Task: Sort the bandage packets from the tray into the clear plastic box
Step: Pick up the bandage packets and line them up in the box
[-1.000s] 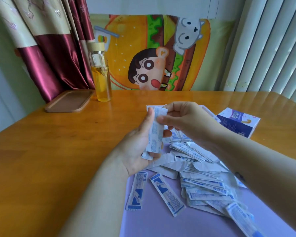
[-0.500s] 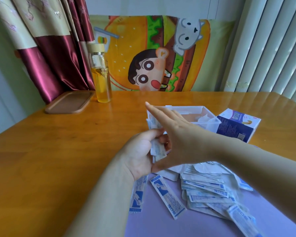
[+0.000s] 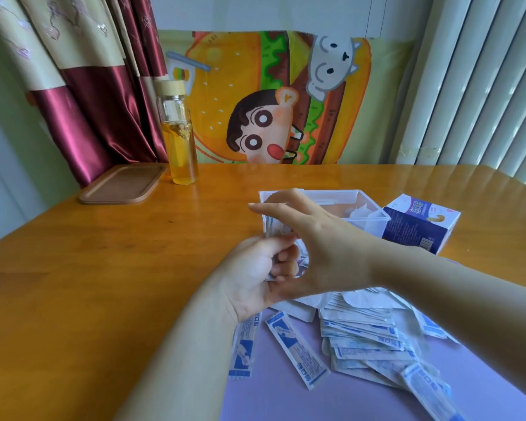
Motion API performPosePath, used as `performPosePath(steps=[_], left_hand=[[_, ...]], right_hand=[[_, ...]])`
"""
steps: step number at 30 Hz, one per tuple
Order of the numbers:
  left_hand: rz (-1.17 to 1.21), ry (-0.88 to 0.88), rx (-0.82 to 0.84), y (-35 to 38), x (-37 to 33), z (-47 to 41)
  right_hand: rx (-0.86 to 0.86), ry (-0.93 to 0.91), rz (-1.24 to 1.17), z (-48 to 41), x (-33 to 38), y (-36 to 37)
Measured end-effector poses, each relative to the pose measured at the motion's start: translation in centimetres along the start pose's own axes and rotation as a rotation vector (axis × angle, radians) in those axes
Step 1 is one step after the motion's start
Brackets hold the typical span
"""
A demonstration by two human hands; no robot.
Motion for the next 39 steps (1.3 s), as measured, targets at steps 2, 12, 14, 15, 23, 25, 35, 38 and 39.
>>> performPosePath(steps=[2, 12, 14, 15, 23, 25, 35, 38, 39], left_hand=[[0.004, 0.001, 0.002, -0.1, -0.2, 0.1], [-0.071, -0.025, 0.07, -0.9, -0.9, 0.3], [-0.114, -0.05, 0.085, -0.9, -0.7, 0.4], [-0.126, -0.061, 0.093, -0.9, -0.6, 0.4], [-0.284, -0.02, 0.05, -0.6, -0.2, 0.6], [-0.335, 0.087, -0.021, -0.3, -0.2, 0.4], [-0.473, 0.295, 0.003, -0.5, -0.5, -0.3], [-0.471, 0.316, -0.014, -0.4, -0.5, -0.4], [-0.464, 0.336, -0.032, -0.4, -0.5, -0.4]], right_hand=[[-0.057, 0.047, -0.159, 0.0, -0.2, -0.4], [-0.21, 0.367, -0.426, -0.4, -1.1, -1.1], [-0.221, 0.381, -0.513, -0.5, -1.2, -1.2], [-0.213, 0.384, -0.551, -0.6, -1.2, -1.2], [-0.242, 0.356, -0.421, -0.6, -0.5, -1.5], [-0.3, 0.347, -0.44, -0.6, -0.3, -1.4], [-0.029, 0.467, -0.834, -0.1, -1.4, 0.5], [-0.065, 0.421, -0.908, -0.2, -0.9, 0.3], [-0.076, 0.399, -0.912, -0.2, -0.5, 0.0]])
Point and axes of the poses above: each hand's wrist, its own z-axis away from the middle knuckle, its own y-axis out of the palm, x = y × z, the point moved 1 cm from there along -z, towards the middle knuckle, and after that the axes turned 8 degrees about z, right-handed, at the moved point
